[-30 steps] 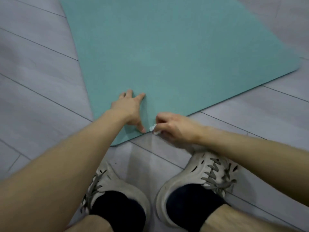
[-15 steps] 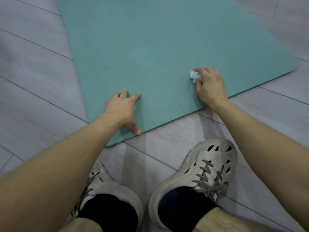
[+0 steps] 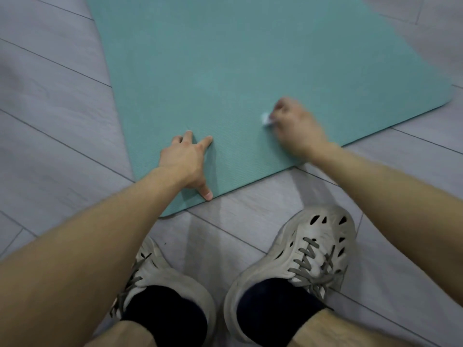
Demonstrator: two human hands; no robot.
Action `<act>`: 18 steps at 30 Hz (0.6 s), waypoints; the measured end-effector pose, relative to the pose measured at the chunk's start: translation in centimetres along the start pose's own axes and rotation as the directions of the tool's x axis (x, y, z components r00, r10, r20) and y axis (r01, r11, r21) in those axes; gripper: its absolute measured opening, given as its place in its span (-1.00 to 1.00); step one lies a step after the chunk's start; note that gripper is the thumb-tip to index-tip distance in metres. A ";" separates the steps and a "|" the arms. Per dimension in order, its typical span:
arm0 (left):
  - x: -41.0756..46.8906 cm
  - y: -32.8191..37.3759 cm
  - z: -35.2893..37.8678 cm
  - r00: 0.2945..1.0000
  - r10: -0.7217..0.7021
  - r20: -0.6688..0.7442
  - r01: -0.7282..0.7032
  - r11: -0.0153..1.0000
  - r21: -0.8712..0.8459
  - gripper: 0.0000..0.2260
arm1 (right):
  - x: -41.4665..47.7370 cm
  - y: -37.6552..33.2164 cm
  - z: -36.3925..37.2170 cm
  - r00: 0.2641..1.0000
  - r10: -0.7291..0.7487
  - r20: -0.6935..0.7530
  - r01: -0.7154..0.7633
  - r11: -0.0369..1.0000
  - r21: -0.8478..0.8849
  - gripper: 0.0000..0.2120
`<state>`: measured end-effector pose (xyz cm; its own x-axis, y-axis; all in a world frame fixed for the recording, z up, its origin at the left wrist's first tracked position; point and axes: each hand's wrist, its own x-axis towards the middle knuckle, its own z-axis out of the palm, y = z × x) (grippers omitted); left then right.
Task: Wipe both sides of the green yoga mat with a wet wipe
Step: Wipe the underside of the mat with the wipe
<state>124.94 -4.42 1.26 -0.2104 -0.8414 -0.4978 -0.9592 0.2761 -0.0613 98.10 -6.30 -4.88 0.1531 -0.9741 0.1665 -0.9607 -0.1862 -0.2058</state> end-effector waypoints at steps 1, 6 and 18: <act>0.0 0.0 0.0 1.000 0.003 0.001 -0.003 1.000 -0.001 0.42 | 1.1 2.0 -0.5 0.966 0.253 -0.050 -0.253 0.967 0.014 -0.76; 0.2 0.0 0.1 1.000 0.002 -0.001 -0.002 1.000 0.006 0.42 | -3.0 -3.9 0.1 0.996 -0.046 0.070 0.025 0.962 0.273 -0.76; 0.5 -0.3 0.3 1.000 0.005 0.015 -0.005 1.000 0.007 0.43 | -1.6 0.2 -1.0 0.949 0.315 0.019 -0.313 0.934 0.173 -0.77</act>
<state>125.14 -4.78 0.79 -0.2124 -0.8330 -0.5108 -0.9568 0.2835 -0.0645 97.44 -4.65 -4.26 -0.1524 -0.9855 0.0750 -0.9051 0.1087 -0.4111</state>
